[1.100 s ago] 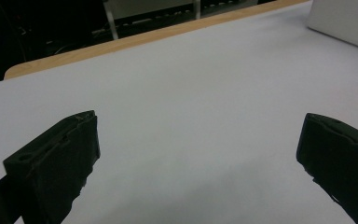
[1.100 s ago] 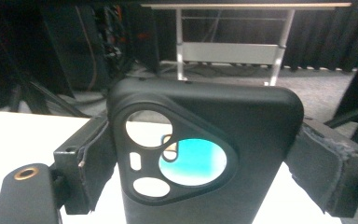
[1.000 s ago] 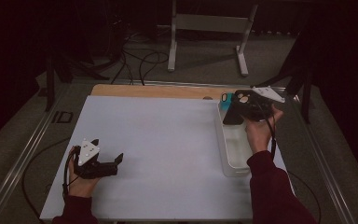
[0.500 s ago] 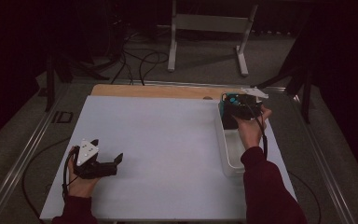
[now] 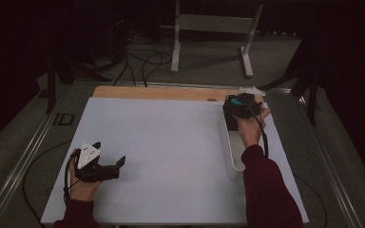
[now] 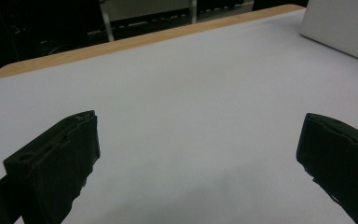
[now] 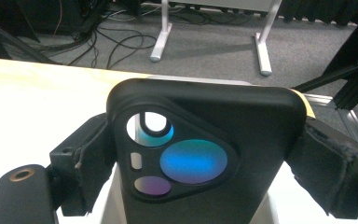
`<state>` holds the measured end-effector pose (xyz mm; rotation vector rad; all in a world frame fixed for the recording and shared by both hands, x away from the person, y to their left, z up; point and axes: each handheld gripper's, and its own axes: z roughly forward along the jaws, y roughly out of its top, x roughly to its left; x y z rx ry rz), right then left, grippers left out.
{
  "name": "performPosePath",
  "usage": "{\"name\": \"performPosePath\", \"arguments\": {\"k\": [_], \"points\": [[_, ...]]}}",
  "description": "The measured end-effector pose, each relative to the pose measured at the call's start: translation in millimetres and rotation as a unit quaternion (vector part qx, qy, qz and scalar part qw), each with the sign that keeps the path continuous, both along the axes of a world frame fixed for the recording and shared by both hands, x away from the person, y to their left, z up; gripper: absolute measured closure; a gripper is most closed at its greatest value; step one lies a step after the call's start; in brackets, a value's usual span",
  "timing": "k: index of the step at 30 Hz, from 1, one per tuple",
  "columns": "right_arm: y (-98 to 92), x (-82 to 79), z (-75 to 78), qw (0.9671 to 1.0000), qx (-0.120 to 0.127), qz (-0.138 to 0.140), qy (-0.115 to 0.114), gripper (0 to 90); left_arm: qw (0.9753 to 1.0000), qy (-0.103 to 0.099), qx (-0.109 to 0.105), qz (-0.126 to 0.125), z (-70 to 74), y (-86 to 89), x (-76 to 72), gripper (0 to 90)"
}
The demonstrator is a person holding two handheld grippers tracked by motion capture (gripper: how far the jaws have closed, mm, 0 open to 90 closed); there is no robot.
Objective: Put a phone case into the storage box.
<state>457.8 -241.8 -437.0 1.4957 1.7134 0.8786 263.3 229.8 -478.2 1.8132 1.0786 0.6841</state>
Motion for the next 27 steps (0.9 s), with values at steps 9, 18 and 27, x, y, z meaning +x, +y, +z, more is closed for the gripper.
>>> {"name": "performPosePath", "arguments": {"k": [9, 18, 27], "points": [[-3.2, 9.3, -0.3, 0.9997, 0.013, -0.011, 0.016, 7.0, 1.0000, 0.002, -0.002, -0.005, -0.1, -1.2, -0.6, 0.0], [-1.2, 1.6, 10.3, 0.9996, 0.018, 0.021, 0.009, 7.1, 1.0000, 0.001, -0.006, -0.004, 0.3, -0.3, -1.1, 0.0], [2.9, -37.0, 11.8, 0.9960, 0.027, 0.085, 0.008, 7.5, 0.9999, 0.000, -0.011, 0.000, 1.1, 2.1, -2.3, 0.0]]}}
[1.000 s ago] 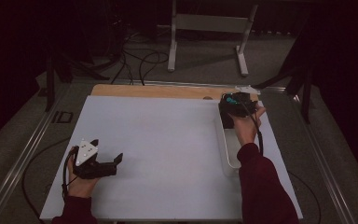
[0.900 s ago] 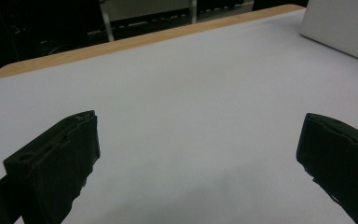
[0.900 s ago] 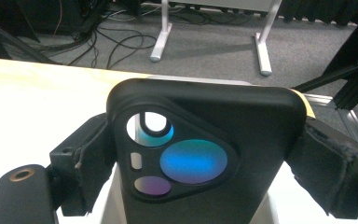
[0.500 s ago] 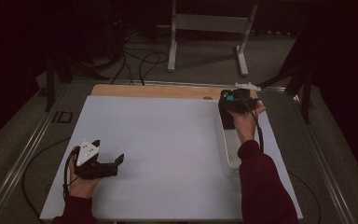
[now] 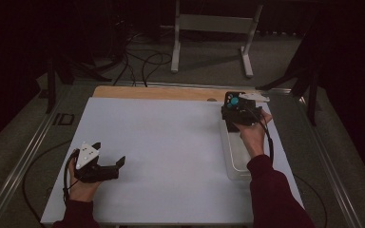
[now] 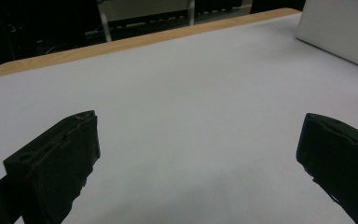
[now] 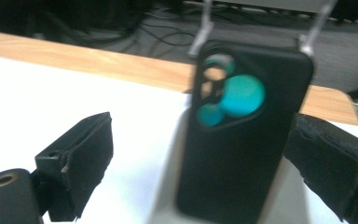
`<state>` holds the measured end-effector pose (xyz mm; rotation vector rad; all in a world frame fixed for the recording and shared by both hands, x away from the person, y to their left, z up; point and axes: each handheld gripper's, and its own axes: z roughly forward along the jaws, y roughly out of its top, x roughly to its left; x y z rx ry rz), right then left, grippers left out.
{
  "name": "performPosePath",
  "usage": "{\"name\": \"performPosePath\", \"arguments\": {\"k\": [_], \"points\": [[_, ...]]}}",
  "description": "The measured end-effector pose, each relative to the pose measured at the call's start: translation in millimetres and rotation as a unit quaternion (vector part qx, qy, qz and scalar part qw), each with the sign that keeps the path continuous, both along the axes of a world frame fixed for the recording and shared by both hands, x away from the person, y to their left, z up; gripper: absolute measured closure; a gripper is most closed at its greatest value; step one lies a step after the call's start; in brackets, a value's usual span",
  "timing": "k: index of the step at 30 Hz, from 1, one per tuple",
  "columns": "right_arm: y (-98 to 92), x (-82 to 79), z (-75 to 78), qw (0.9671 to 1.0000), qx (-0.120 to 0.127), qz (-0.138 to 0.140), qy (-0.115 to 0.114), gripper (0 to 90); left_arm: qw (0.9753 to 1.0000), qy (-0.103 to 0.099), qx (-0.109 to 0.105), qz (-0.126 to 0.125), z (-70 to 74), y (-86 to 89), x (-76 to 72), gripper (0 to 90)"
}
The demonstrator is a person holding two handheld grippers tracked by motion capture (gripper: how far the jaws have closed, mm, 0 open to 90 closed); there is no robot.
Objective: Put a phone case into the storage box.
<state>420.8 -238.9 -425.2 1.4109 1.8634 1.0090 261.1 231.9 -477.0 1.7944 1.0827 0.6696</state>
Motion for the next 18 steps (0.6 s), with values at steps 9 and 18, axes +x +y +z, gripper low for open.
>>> {"name": "performPosePath", "arguments": {"k": [9, 18], "points": [[-1.5, -71.9, -1.3, 0.9968, 0.018, 0.069, -0.036, 8.6, 1.0000, -0.006, -0.002, -0.008, 1.1, 1.5, -4.2, 0.0], [-16.8, -135.8, -21.7, 0.9924, 0.024, 0.099, -0.069, 8.9, 0.9997, -0.018, -0.011, -0.013, 2.1, 3.7, -11.8, 0.0]]}}
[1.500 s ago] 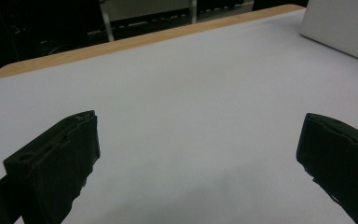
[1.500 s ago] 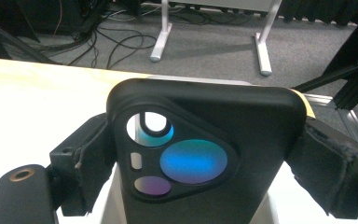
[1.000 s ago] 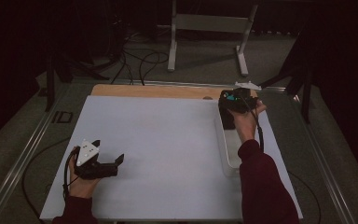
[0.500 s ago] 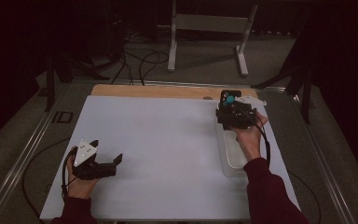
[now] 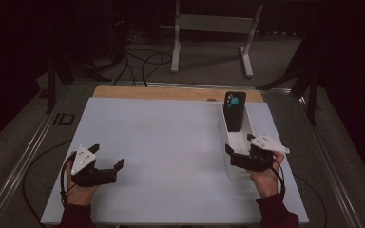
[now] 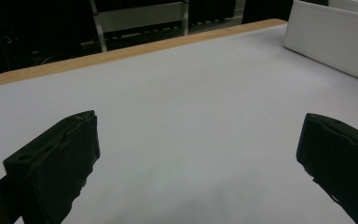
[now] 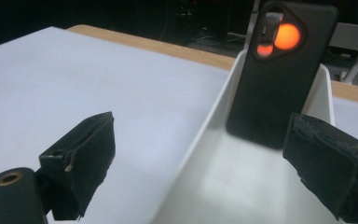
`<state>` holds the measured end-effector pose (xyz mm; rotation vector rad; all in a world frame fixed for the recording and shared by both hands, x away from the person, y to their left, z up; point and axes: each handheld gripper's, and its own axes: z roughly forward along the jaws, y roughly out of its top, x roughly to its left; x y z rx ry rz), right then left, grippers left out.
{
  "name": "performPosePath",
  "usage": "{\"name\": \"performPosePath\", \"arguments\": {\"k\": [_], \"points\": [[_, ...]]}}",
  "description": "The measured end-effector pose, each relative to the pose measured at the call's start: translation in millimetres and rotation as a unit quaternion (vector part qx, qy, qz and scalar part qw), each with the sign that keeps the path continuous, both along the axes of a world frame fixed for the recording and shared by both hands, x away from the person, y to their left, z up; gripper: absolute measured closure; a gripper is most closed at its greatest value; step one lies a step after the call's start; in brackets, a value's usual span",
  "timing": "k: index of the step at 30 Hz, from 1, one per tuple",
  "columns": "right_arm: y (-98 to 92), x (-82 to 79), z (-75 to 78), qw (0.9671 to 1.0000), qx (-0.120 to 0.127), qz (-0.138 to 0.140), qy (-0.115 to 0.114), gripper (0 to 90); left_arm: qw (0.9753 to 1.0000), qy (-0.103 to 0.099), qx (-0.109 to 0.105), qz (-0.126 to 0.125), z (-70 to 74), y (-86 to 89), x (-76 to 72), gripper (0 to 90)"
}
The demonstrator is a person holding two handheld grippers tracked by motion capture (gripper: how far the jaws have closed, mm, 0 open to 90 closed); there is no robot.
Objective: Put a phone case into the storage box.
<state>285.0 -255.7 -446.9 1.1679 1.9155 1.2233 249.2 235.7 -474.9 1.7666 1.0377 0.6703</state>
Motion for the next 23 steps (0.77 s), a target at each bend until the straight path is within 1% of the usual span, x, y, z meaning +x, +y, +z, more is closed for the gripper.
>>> {"name": "performPosePath", "arguments": {"k": [1, 2, 4, 7, 8, 9, 11, 14, 15, 17, 23], "points": [[-2.2, -5.3, -3.6, 1.0000, -0.002, 0.002, -0.004, 8.9, 1.0000, -0.001, 0.000, -0.001, -0.3, 0.1, -0.4, 0.0], [-5.2, -11.3, -7.9, 1.0000, 0.001, 0.004, -0.005, 8.9, 1.0000, -0.002, 0.000, -0.001, -0.4, 0.2, -0.7, 0.0], [-8.7, -18.8, -14.1, 0.9999, 0.010, 0.006, -0.008, 8.9, 1.0000, -0.005, -0.001, -0.004, -0.9, 0.0, -1.8, 0.0], [-12.8, -28.7, -23.3, 0.9997, 0.016, 0.009, -0.017, 8.9, 1.0000, -0.005, -0.001, -0.004, -1.9, 0.3, -2.5, 0.0], [-14.0, -31.8, -25.5, 0.9995, 0.016, 0.011, -0.024, 8.9, 1.0000, -0.007, -0.002, -0.005, -2.2, 0.3, -2.9, 0.0], [-15.2, -34.7, -27.1, 0.9993, 0.022, 0.012, -0.028, 8.9, 0.9999, -0.008, -0.002, -0.006, -2.3, 0.5, -3.3, 0.0], [-17.4, -38.4, -28.5, 0.9988, 0.033, 0.015, -0.034, 8.9, 0.9999, -0.010, -0.003, -0.005, -2.4, 0.6, -3.9, 0.0], [-17.8, -43.3, -28.3, 0.9983, 0.032, 0.021, -0.044, 8.9, 0.9999, -0.015, -0.001, -0.007, -3.1, 1.1, -5.7, 0.0], [-18.1, -44.4, -28.0, 0.9981, 0.034, 0.027, -0.044, 8.9, 0.9999, -0.016, -0.001, -0.007, -3.7, 1.5, -6.1, 0.0], [-17.9, -45.8, -27.7, 0.9977, 0.036, 0.030, -0.049, 8.9, 0.9999, -0.015, -0.001, -0.006, -4.6, 2.4, -6.2, 0.0], [-20.0, -46.4, -27.7, 0.9968, 0.050, 0.028, -0.056, 8.9, 0.9998, -0.018, -0.002, -0.005, -4.9, 2.1, -6.4, 0.0]]}}
